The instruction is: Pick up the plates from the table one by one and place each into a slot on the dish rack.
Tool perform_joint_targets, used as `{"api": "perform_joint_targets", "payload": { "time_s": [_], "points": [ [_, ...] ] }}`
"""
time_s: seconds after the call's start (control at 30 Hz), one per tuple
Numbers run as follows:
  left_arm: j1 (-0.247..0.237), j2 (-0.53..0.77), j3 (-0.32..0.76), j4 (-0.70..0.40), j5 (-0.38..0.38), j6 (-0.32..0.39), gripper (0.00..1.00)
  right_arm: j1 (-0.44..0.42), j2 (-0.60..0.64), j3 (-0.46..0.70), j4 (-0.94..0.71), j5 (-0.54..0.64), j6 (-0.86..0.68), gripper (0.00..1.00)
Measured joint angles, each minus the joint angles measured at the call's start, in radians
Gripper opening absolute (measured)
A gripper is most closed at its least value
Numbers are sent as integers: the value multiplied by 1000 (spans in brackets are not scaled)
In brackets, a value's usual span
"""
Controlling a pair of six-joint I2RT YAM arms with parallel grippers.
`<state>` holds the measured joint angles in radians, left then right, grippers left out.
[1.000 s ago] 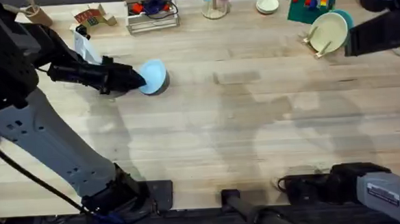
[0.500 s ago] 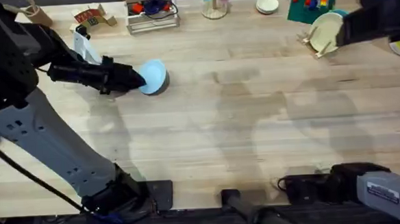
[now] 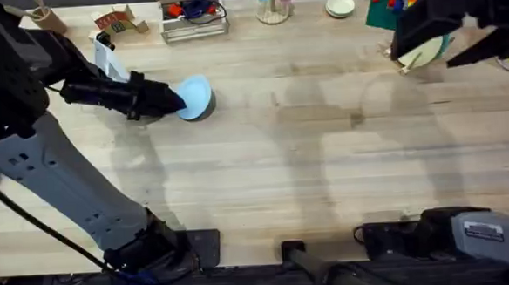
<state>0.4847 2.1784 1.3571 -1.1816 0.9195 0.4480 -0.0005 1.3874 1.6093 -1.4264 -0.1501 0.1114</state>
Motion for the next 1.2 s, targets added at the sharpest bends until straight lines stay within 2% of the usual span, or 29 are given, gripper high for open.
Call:
{"api": "perform_joint_targets", "payload": {
  "time_s": [0.1,0.47,0.77,1.2],
  "points": [
    [0,0,0,0,0,0,42,25,30,0,33,-4,23,995],
    [0,0,0,0,0,0,40,205,113,0,235,-73,92,993],
    [0,0,0,0,0,0,40,343,246,0,392,-119,151,994],
    [0,0,0,1,0,0,40,503,422,0,617,-129,280,993]
  ]
}}
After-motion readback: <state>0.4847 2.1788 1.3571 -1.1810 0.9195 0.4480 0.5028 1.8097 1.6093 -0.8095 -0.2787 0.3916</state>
